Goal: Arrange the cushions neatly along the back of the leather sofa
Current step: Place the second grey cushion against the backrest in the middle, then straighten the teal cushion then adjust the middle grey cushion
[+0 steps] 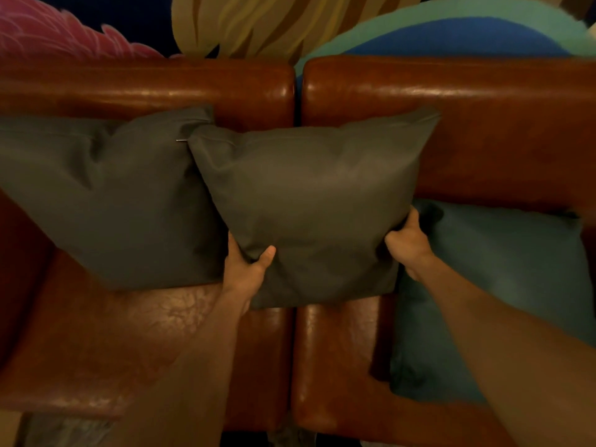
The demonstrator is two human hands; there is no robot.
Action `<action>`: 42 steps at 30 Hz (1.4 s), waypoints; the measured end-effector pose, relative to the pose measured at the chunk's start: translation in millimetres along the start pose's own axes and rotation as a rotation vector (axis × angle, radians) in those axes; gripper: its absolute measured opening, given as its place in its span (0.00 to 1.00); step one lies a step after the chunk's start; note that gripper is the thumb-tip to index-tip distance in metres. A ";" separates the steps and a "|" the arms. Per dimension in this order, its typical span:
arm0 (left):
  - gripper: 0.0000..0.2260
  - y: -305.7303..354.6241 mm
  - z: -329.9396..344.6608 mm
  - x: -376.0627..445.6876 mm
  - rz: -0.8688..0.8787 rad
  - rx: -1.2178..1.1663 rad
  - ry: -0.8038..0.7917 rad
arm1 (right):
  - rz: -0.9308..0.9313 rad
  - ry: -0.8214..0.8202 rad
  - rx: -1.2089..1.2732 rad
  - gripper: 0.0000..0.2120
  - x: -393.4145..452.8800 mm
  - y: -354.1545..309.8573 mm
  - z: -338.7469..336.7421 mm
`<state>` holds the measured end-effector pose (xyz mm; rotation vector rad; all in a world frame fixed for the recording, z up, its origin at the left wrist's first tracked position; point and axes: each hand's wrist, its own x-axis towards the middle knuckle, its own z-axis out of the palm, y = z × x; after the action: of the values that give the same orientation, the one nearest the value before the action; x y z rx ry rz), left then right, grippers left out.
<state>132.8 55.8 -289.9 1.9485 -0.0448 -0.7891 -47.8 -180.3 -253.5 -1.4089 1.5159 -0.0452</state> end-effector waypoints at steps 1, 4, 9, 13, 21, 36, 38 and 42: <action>0.46 -4.5 0.5 4.4 0.007 0.014 0.017 | 0.004 -0.016 0.004 0.36 -0.4 -0.6 -1.7; 0.53 -17.8 5.1 -3.2 -0.037 0.050 0.104 | -0.009 -0.068 0.028 0.40 2.0 8.7 -16.3; 0.24 -18.9 33.9 -81.2 -0.064 0.130 0.159 | 0.081 -0.153 0.077 0.26 -23.2 45.4 -53.7; 0.09 -0.4 85.8 -140.6 -0.006 0.296 -0.024 | 0.144 -0.048 0.107 0.16 -43.7 93.0 -95.2; 0.06 15.7 190.2 -179.6 0.047 0.387 -0.362 | 0.274 0.030 0.154 0.08 -63.8 169.0 -184.5; 0.45 30.4 312.0 -145.1 -0.370 0.212 -0.378 | 0.333 0.183 -0.054 0.54 11.7 210.8 -278.3; 0.50 38.0 318.4 -135.9 -0.453 0.214 -0.389 | 0.381 0.166 0.068 0.59 25.7 208.8 -280.2; 0.54 29.8 325.6 -115.2 -0.552 0.213 -0.412 | 0.420 0.087 0.230 0.58 43.5 204.5 -277.5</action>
<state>-125.8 -174.8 -303.5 1.9849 0.1759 -1.5992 -370.2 -308.2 -274.8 -0.8999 1.7902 -0.0216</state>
